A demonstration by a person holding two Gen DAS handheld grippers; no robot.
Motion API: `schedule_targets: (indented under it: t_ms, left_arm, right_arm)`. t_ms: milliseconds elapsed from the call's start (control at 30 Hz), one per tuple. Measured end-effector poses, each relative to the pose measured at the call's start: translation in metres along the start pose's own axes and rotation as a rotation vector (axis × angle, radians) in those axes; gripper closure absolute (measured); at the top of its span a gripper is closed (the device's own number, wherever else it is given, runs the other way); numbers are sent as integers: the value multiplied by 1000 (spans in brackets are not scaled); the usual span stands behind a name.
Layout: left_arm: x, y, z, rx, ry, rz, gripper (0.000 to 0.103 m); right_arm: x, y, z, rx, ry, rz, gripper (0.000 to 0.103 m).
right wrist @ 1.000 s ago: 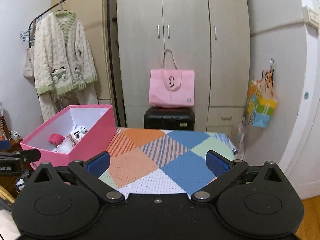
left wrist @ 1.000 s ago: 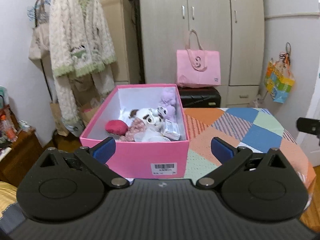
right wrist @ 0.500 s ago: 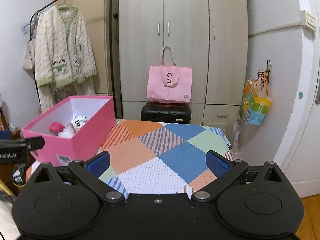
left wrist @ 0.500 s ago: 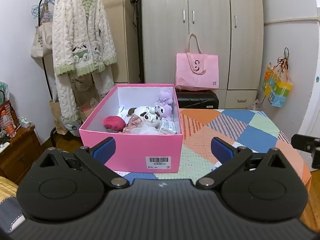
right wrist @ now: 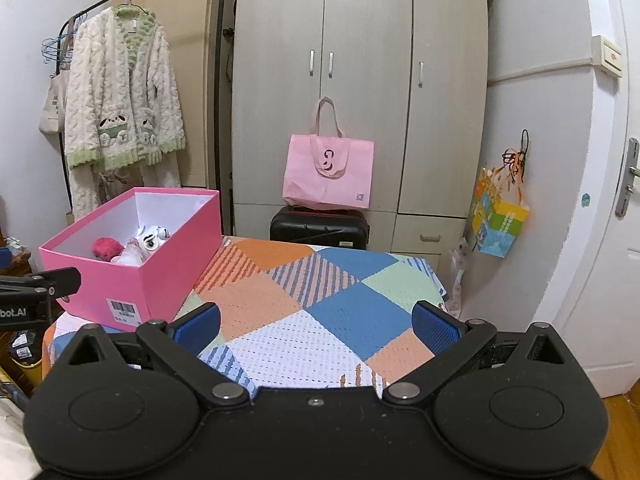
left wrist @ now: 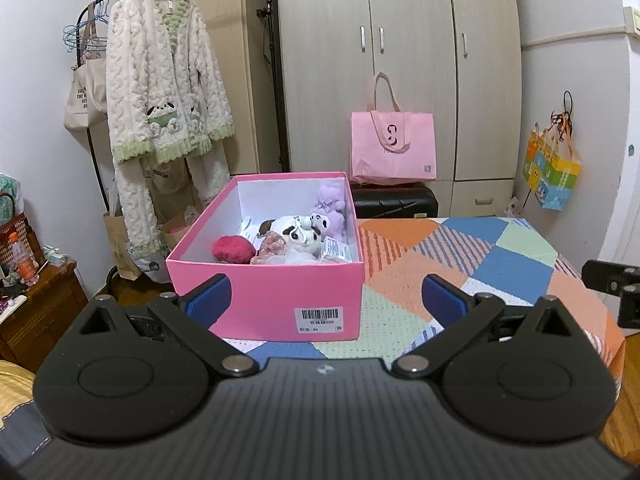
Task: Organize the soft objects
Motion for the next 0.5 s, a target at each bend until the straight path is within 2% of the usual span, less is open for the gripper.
schedule_targets:
  t_ms: [200, 500]
  left_arm:
    - [0, -3, -3, -9, -7, 4, 0]
    - [-4, -4, -2, -5, 6, -2, 0]
  right_arm:
    - [0, -3, -2, 22, -33, -1, 0]
    - [1, -4, -2, 29, -36, -7, 0]
Point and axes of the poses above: each gripper's, at about its wrist camera, not at the fingertips, and x roughly against the way its jaws point, z to its left, y to its top, the point moved 10 cm from there along -x, roughly the way its jaws point, and after that the axes turned 15 degrees about -z, right-handed, at the moved point
